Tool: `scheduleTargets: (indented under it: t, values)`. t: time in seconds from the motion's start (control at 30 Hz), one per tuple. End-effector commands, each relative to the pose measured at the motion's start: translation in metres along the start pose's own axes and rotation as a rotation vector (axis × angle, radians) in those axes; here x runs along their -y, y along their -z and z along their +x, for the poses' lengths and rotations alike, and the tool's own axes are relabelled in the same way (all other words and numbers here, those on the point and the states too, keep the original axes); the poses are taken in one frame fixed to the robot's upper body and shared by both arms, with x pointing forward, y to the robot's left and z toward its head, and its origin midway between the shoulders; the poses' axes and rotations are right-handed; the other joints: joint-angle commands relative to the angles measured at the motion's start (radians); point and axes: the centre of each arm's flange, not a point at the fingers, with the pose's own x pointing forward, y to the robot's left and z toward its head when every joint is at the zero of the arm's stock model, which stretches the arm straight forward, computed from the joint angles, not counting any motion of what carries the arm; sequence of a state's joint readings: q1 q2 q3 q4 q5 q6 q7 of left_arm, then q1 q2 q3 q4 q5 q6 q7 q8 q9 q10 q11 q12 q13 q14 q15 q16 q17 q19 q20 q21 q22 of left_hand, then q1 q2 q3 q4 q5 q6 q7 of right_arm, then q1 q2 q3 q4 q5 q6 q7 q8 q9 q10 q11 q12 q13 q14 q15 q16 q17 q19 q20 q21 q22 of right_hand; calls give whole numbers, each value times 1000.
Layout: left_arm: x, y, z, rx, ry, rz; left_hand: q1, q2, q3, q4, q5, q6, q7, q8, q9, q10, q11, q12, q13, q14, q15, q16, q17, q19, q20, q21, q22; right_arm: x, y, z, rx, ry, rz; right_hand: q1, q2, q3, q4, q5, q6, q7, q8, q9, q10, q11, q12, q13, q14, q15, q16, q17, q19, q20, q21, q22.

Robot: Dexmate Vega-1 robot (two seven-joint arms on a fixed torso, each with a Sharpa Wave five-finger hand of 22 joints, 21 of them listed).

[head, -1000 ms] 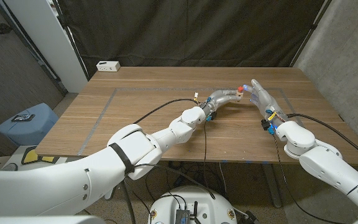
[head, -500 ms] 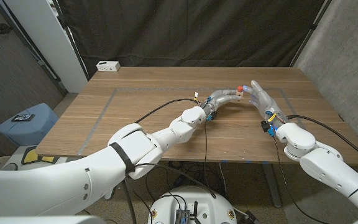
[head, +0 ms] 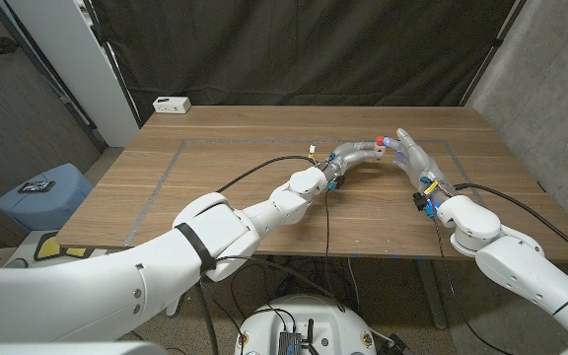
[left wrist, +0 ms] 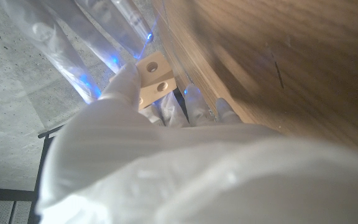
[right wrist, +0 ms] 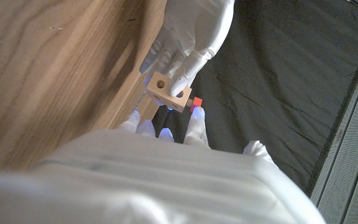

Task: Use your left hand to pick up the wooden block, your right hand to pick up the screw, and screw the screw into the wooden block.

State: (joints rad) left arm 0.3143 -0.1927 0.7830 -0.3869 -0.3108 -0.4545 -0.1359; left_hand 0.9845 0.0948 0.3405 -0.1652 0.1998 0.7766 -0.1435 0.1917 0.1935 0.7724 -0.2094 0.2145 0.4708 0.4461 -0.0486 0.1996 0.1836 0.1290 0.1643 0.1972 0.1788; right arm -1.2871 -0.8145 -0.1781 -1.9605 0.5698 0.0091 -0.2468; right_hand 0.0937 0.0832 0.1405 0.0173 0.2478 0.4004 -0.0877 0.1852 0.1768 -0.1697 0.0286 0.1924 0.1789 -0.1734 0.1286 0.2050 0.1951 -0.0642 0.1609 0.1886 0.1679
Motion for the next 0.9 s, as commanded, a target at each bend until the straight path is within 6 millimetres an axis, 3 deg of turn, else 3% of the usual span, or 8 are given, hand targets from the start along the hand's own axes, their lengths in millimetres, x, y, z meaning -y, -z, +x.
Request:
scheduleTargets:
  t: [0.03, 0.67, 0.9]
  values:
    - [0, 1, 1, -16, 1, -2, 9, 6, 4, 5, 7, -6, 1, -3, 2, -7, -2, 6, 3, -4, -40, -3, 4, -2, 7, 7, 5, -2, -1, -1, 6, -19, 6, 0, 9, 6, 4, 6, 7, 1, 5, 2, -75, 0, -1, 2, -143, 1, -3, 3, 1, 0, 2, 3]
    - [-4, 1, 2, -26, 0, 1, 4, 1, -4, 8, 5, 4, -17, 5, 2, 5, -4, 15, 4, 3, -40, 2, 3, -1, 3, 8, 5, 8, -2, 0, 3, 24, -2, 1, 10, 7, 4, 7, 19, 0, 8, 3, -73, 1, 0, 2, -142, 2, -2, 3, 2, -1, 2, 3]
    - [-7, 0, 2, -26, -2, 6, 1, -1, -7, 9, 5, 10, -20, 7, 2, 9, -5, 16, 4, 5, -43, 4, 3, -1, 1, 8, 5, 11, 0, 4, -4, 34, 1, 2, 10, 8, 4, 7, -9, 0, -3, 3, -75, 0, -1, 2, -141, 1, -2, 3, 3, -2, 2, 3]
